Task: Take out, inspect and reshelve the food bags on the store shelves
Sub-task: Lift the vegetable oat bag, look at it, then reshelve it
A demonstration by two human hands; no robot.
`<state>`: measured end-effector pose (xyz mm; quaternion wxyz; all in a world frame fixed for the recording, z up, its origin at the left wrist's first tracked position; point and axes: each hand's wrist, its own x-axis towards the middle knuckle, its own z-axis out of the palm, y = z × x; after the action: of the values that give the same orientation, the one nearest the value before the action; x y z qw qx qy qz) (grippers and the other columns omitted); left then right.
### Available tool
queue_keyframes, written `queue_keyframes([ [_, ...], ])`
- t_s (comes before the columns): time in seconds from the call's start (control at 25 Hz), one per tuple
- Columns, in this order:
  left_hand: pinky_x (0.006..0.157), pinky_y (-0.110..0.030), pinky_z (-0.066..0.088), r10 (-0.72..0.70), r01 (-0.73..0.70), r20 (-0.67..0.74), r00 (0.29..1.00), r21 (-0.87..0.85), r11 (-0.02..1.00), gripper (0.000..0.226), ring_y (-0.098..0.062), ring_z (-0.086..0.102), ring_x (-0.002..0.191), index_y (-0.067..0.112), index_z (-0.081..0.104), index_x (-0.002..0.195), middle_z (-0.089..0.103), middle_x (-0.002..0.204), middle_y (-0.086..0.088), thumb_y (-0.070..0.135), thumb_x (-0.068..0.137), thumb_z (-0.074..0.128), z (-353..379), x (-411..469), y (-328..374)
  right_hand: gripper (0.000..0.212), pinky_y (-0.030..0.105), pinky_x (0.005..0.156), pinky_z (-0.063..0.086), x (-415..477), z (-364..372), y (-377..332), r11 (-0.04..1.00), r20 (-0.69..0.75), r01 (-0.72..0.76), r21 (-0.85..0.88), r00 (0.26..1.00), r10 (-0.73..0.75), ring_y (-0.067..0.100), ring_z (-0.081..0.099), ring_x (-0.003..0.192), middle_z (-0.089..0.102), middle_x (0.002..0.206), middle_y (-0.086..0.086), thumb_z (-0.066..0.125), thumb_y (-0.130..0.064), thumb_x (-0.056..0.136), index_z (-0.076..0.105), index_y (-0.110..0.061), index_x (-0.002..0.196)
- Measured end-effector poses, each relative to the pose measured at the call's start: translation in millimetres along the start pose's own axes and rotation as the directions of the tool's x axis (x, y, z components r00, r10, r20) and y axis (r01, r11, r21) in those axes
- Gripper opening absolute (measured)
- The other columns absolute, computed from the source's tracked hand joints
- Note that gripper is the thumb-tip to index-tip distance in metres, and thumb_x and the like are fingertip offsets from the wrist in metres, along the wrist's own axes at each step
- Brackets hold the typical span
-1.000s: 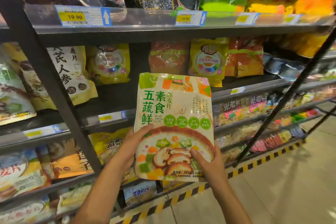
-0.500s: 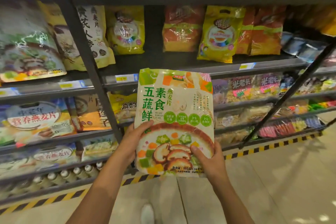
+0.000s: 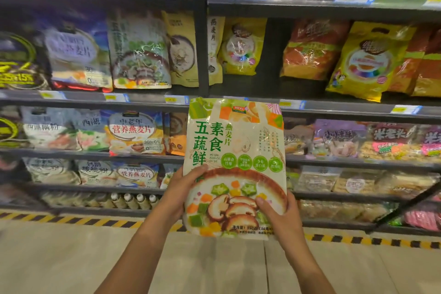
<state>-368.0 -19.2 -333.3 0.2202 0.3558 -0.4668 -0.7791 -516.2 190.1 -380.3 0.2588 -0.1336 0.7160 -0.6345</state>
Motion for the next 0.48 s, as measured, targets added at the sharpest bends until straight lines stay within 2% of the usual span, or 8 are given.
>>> queue_keyframes([
  [0.08, 0.079, -0.044, 0.066, 0.030, -0.030, -0.037, 0.999, -0.011, 0.999, 0.044, -0.032, 0.079, 0.092, 0.014, 0.068, 0.125, 0.080, 0.108, -0.015, 0.025, 0.083, 0.077, -26, -4, 8, 0.082, 0.045, 0.094, 0.059, 0, 27, -3, 1.000, 0.044, 0.007, -0.028, 0.999, -0.006, 0.015, 0.069, 0.107, 0.069, 0.120, -0.006, 0.088, -0.051, 0.062, 0.052, -0.032, 0.134],
  [0.16, 0.081, -0.045, 0.065, 0.042, -0.043, -0.067, 0.997, -0.023, 0.999, 0.041, -0.032, 0.079, 0.093, 0.014, 0.068, 0.125, 0.080, 0.109, -0.015, 0.023, 0.086, 0.076, -53, -4, 18, 0.088, 0.046, 0.095, 0.059, -2, 56, -8, 0.999, 0.082, 0.026, -0.040, 0.996, -0.022, 0.015, 0.069, 0.108, 0.070, 0.122, -0.006, 0.087, -0.054, 0.061, 0.051, -0.031, 0.138],
  [0.32, 0.085, -0.047, 0.063, 0.045, -0.051, -0.122, 0.992, -0.051, 0.997, 0.037, -0.034, 0.078, 0.095, 0.013, 0.069, 0.125, 0.080, 0.109, -0.016, 0.022, 0.090, 0.075, -110, -2, 40, 0.083, 0.034, 0.087, 0.058, -2, 116, -15, 0.998, 0.125, 0.043, -0.054, 0.991, -0.036, 0.013, 0.068, 0.108, 0.069, 0.122, -0.006, 0.089, -0.044, 0.072, 0.050, -0.025, 0.143],
  [0.44, 0.078, -0.044, 0.065, 0.069, -0.081, -0.143, 0.987, -0.075, 0.994, 0.030, -0.032, 0.079, 0.089, 0.014, 0.070, 0.121, 0.081, 0.105, -0.015, 0.019, 0.092, 0.074, -160, 6, 64, 0.102, 0.044, 0.099, 0.056, -3, 173, -25, 0.995, 0.129, 0.060, -0.078, 0.990, -0.050, 0.016, 0.066, 0.114, 0.067, 0.129, -0.004, 0.088, -0.058, 0.063, 0.044, -0.024, 0.149],
  [0.48, 0.074, -0.041, 0.065, 0.077, -0.089, -0.143, 0.987, -0.081, 0.993, 0.028, -0.031, 0.080, 0.087, 0.014, 0.071, 0.120, 0.081, 0.104, -0.014, 0.019, 0.092, 0.073, -178, 10, 73, 0.101, 0.043, 0.100, 0.055, -3, 193, -27, 0.996, 0.143, 0.063, -0.065, 0.988, -0.053, 0.016, 0.065, 0.114, 0.065, 0.130, -0.004, 0.087, -0.057, 0.065, 0.043, -0.023, 0.149],
])
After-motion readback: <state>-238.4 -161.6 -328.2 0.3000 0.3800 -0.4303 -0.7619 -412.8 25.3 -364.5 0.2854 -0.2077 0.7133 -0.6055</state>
